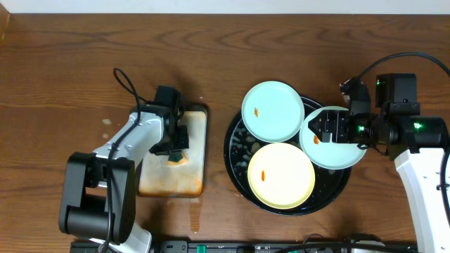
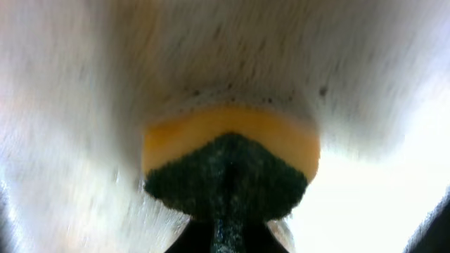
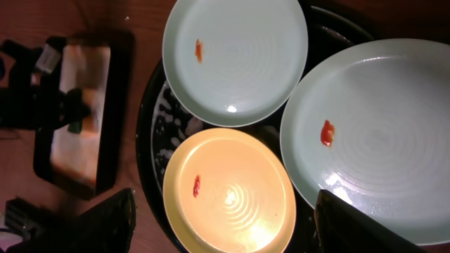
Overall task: Clean dirty plates on tray and stack at the side
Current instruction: 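Scrub the yellow plate with the sponge in the left gripper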
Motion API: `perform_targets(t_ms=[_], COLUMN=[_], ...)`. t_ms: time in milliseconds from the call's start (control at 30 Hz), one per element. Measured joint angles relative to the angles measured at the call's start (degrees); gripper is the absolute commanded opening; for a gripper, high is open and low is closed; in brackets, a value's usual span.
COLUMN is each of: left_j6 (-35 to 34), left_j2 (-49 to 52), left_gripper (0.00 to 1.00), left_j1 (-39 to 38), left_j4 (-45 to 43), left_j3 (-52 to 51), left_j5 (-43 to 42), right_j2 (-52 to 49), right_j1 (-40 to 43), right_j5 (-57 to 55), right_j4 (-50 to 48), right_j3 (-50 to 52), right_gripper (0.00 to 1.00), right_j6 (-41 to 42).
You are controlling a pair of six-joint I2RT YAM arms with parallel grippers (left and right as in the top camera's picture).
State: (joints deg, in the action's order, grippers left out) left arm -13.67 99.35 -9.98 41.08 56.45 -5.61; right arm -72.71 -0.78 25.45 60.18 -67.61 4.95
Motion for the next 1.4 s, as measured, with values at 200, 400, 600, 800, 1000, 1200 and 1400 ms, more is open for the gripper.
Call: perform_targets(t_ms=[200,400,600,800,1000,1200,1400], left_j6=[0.00,0.00,-1.49,-6.67,-13.46,-18.43,-20.90], left_j2=[-0.48,-3.91,-4.63,-4.63,-4.63,-4.63,-4.63], left_gripper=[0.07,0.07,0.07,0.07,0.08,0.08,0.08], left_j1=[0.00,-2.01,-11.85,-23.28,-31.39,-37.16,-38.84], left_j4=[10.29,15.08,15.37,13.16,7.08,4.68,2.56], left_j3=[9.75,17.20,17.62,17.62,17.07,16.24,16.15], left_j5=[-0.02,-0.83,-5.31,-6.27,-6.08,-6.01,-5.44], right_j2=[0.00,-0.70,-2.25,-2.45,-2.47,-2.47,-2.47], right_j1=[0.00,0.00,0.00,0.00,-1.25,-3.72,-4.28], right_j5=[-3.67,-8.66,-9.38,-7.19,-6.01,-5.95,-7.87], right_j4=[1.97,5.70,6.23,0.20,-9.29,-16.59,-20.72], right_j3=[0.00,0.55,7.41,16.85,24.92,29.79,33.62], right_gripper=[0.69,0.64,0.60,0.58,0.30,0.30,0.32], right_j6=[1.75,5.57,7.06,7.02,6.51,7.65,9.03])
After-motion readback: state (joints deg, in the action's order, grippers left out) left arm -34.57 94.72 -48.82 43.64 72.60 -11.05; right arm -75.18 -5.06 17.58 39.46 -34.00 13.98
